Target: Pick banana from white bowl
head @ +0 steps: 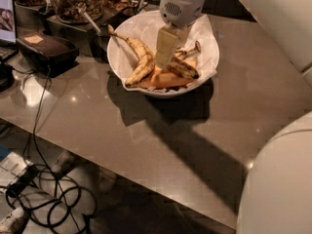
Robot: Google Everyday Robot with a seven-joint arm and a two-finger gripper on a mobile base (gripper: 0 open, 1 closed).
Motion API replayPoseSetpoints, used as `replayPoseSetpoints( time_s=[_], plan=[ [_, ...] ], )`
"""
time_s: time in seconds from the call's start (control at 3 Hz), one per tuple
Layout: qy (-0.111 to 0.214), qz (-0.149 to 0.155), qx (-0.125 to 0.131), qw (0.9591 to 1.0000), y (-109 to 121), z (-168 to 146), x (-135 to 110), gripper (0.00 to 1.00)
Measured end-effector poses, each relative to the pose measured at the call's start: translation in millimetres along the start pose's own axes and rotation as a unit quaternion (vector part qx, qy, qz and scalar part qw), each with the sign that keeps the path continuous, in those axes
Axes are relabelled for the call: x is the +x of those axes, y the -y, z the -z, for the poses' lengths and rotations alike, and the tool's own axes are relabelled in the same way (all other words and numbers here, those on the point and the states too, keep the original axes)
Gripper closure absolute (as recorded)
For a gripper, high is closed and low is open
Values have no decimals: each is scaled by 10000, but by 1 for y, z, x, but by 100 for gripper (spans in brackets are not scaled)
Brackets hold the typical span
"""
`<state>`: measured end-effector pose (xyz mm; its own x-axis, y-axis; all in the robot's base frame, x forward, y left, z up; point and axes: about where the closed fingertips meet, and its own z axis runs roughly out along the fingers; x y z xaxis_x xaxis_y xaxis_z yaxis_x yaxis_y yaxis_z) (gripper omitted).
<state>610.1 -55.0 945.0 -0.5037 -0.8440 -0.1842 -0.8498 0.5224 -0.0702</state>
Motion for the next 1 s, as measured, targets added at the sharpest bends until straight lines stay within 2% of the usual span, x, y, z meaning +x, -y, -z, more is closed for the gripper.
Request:
replayPoseSetpoints(
  time_s=[0.33, 1.0],
  plan=[
    [-57, 10, -33, 10000, 2, -5, -2, 39],
    [59, 129, -370, 9992, 1, -15, -9, 39]
  ],
)
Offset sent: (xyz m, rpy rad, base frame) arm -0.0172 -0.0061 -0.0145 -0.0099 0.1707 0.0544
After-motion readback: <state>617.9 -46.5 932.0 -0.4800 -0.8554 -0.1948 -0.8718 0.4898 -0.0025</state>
